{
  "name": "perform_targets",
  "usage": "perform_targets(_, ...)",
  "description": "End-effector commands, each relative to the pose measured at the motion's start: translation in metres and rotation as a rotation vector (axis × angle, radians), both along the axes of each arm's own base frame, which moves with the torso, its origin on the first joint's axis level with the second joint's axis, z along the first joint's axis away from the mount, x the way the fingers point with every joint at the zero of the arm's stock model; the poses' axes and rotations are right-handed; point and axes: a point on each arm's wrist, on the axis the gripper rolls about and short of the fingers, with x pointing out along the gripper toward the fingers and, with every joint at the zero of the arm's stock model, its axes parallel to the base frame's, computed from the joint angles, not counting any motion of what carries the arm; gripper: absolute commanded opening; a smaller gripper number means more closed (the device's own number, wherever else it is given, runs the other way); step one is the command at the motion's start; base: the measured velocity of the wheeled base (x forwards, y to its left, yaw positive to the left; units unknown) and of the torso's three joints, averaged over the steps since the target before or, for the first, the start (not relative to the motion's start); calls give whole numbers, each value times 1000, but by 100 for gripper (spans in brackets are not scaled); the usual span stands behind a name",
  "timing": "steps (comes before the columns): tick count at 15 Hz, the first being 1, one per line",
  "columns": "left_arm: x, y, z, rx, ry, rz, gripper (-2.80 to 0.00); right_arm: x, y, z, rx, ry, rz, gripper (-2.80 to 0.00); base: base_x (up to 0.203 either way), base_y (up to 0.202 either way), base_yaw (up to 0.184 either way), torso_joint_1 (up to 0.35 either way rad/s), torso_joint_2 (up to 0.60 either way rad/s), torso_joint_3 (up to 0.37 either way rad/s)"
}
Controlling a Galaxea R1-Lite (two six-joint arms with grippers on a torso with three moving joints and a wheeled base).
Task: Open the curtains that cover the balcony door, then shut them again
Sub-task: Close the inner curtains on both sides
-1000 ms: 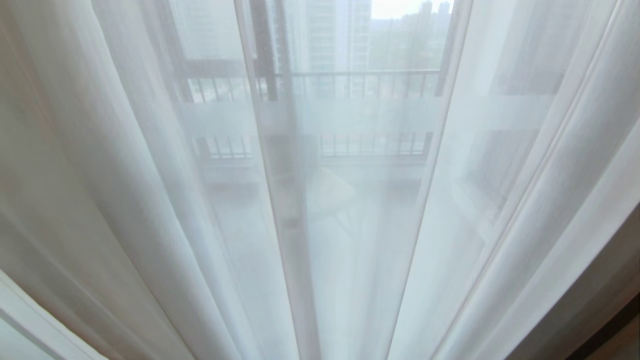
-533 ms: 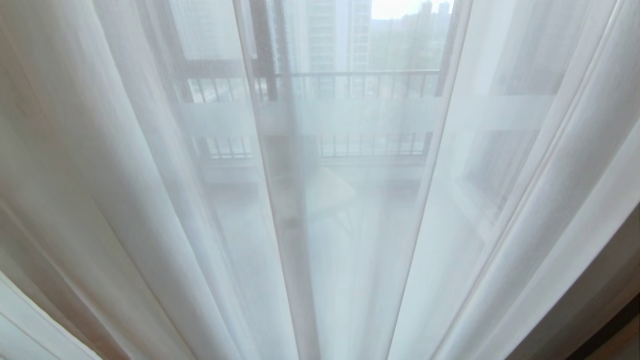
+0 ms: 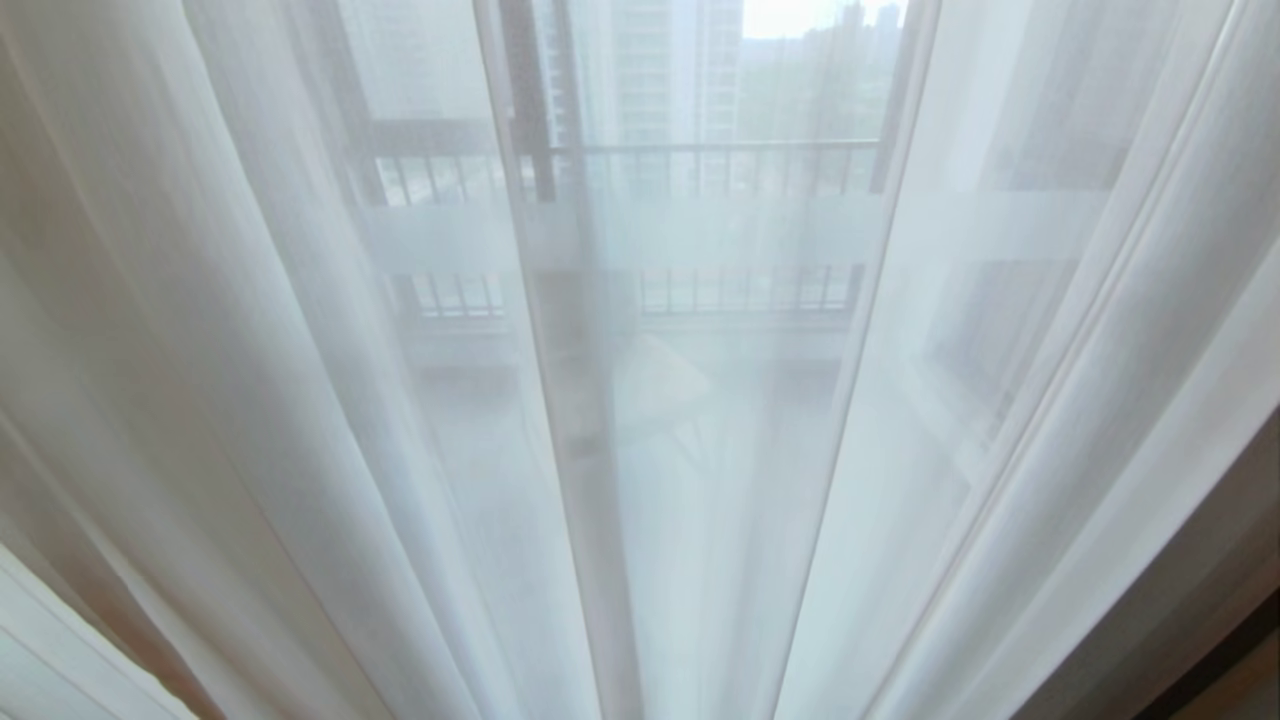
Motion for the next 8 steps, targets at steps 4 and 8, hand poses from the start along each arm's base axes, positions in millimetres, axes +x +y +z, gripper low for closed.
perform_targets(4,-4,0,-8,1,6,-6,-280,0,0,0,-1,1,1,-280,0,0,0,0,0,0)
perform_targets(8,3,0,-25,1,64,-22,-280,0,0,0,-1,1,0,-280,0,0,0,0,0,0)
